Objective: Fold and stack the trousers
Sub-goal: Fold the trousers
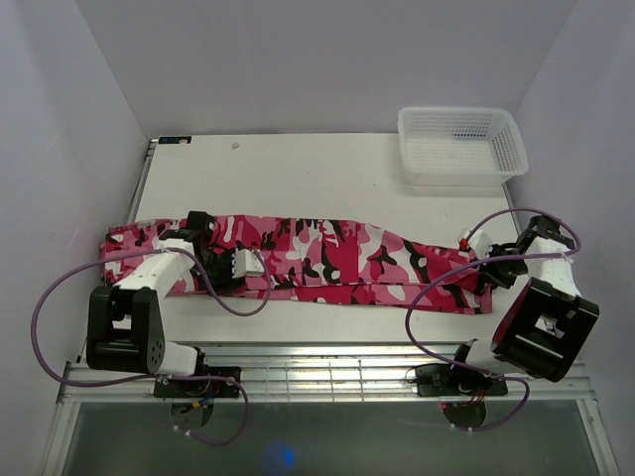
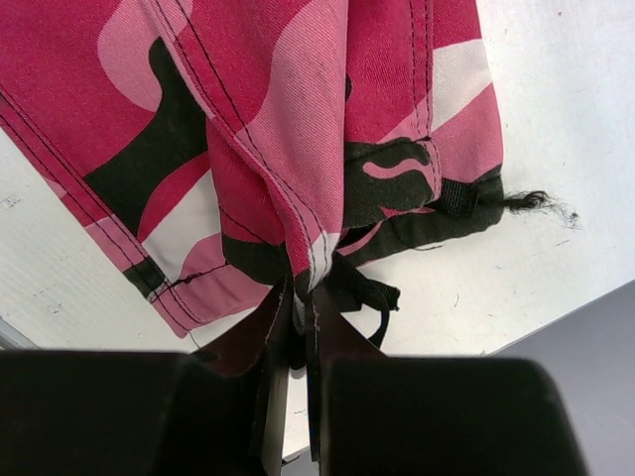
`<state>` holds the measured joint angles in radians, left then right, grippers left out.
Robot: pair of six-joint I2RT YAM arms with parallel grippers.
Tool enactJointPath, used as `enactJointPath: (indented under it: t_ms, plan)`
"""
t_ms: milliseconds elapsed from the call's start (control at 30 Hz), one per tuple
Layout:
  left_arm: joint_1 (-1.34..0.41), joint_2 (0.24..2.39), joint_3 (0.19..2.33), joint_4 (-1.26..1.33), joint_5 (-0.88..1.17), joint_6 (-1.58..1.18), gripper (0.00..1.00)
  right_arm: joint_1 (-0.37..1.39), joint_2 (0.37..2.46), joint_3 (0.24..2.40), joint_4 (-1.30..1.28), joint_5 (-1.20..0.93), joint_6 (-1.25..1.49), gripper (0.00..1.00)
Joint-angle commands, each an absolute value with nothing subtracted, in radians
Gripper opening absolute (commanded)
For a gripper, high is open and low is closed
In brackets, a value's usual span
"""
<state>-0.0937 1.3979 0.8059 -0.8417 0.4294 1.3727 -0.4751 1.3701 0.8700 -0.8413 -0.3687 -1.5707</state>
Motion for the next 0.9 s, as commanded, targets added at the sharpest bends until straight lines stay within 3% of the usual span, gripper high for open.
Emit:
enactJointPath:
  t_ms: [0, 267, 433, 600, 867]
  plan:
    - [-0.097, 1.342, 0.787, -0.876, 0.43, 1.42, 0.64, -0.466, 1.378, 0.911, -0.854, -0.383, -1.568, 0.08]
    - [-0.095, 1.413, 0.755, -0.79, 0.357, 1.391, 0.43, -0.466, 1.382, 0.931, -0.877, -0.379, -1.589, 0.08]
    - [-0.087, 1.42, 0.8, -0.794, 0.354, 1.382, 0.19, -0.466, 1.391, 0.948, -0.887, -0.377, -1.597, 0.08]
    - [-0.074, 1.398, 0.882, -0.868, 0.38, 1.397, 0.01, -0.466, 1.384, 0.954, -0.899, -0.376, -1.617, 0.08]
    - [-0.002, 1.335, 0.989, -1.051, 0.354, 1.523, 0.0, -0.466, 1.304, 0.977, -1.008, -0.391, -1.742, 0.08]
